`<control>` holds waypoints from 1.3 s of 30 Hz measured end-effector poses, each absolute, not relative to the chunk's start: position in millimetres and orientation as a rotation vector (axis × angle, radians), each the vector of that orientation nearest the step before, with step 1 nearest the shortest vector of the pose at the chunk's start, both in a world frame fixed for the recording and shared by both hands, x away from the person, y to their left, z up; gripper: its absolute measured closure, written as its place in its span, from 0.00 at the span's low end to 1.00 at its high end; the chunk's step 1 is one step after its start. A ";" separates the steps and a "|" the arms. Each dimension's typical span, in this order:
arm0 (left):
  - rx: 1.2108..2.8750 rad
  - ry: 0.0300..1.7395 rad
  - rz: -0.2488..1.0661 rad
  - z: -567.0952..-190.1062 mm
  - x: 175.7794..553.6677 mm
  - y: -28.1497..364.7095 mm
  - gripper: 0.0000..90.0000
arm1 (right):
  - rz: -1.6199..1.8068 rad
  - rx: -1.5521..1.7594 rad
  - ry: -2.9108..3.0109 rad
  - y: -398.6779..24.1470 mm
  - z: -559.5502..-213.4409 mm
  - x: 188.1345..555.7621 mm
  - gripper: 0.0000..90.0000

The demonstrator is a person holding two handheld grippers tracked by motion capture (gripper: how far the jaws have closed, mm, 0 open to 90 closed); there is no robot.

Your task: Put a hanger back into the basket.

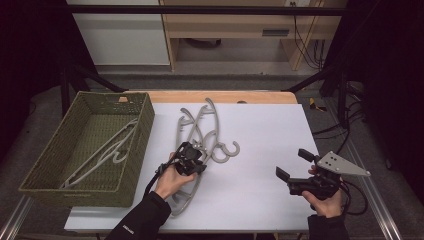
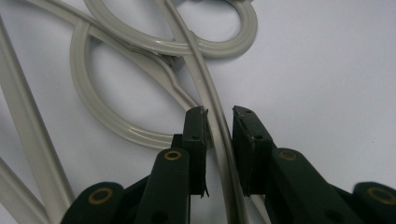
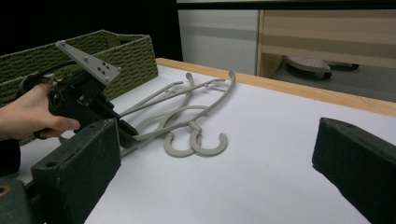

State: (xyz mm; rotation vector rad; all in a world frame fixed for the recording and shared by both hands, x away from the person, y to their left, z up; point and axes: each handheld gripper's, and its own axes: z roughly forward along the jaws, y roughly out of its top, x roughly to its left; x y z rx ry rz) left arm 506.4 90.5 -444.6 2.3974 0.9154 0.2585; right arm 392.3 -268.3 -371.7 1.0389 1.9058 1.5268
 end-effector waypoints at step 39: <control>2.571 0.791 0.323 -440.4 497.6 102.4 0.91 | 1.529 1.041 1.909 -267.0 -371.5 391.8 0.02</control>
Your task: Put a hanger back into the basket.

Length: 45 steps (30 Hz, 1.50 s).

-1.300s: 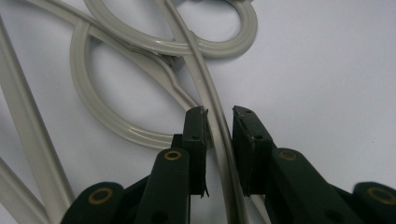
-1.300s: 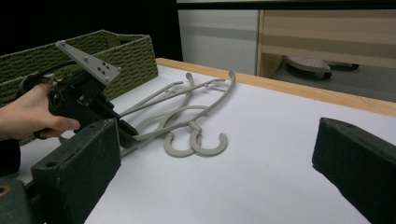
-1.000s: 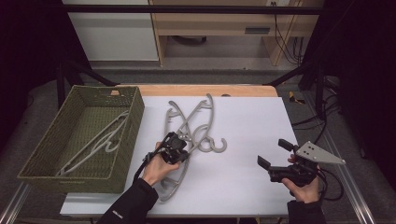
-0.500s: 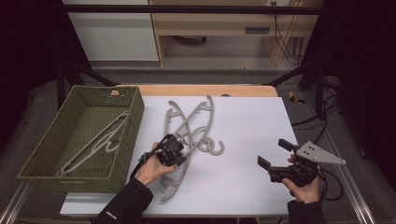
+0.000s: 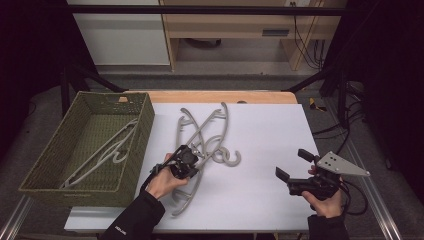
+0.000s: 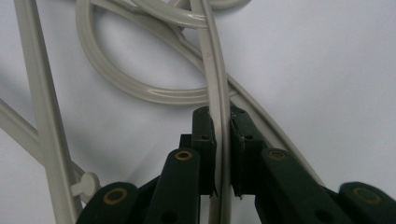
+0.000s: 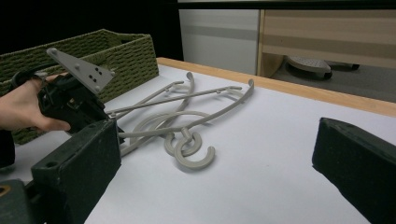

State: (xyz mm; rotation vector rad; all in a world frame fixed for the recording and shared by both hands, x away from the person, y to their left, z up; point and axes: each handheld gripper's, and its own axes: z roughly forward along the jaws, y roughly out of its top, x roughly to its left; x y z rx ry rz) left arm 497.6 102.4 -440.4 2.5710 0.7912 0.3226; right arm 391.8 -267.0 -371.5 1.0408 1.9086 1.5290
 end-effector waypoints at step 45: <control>2.171 0.593 0.328 -308.7 431.2 182.2 0.91 | 1.517 1.041 1.915 -268.0 -372.9 392.1 0.02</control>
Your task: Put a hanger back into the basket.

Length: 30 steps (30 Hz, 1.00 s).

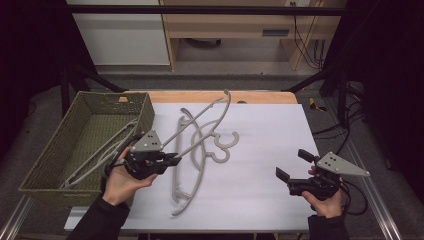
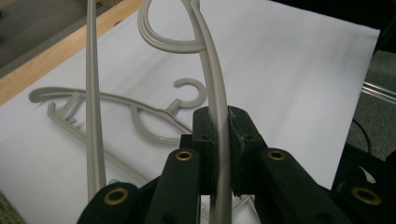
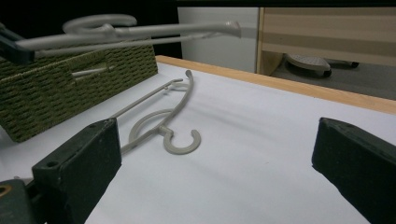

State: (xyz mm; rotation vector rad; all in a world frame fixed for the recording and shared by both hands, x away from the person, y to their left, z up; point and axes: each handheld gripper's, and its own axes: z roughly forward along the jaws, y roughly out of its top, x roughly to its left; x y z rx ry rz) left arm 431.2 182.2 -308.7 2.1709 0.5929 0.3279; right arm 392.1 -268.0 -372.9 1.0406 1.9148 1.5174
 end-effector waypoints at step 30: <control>2.111 0.702 0.337 -277.3 451.8 318.8 0.91 | 1.509 1.050 1.927 -266.9 -374.9 393.9 0.02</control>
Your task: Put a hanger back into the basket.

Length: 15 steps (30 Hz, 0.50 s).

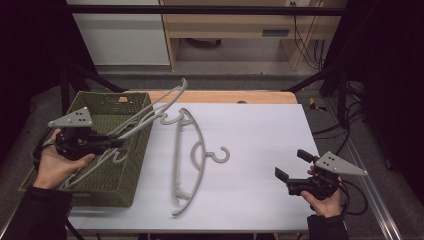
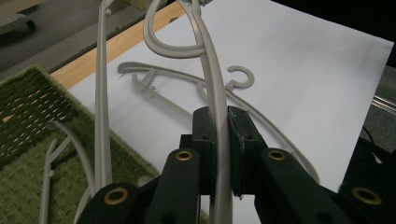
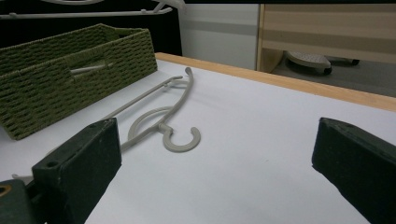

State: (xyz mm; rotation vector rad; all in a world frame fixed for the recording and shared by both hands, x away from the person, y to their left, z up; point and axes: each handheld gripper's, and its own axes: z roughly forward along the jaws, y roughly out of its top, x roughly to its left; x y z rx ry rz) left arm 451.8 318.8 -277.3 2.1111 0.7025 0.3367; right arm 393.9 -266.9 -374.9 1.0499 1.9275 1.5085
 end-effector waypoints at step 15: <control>2.050 0.758 0.372 -292.3 440.8 379.8 0.91 | 1.505 1.052 1.927 -266.0 -375.8 394.7 0.02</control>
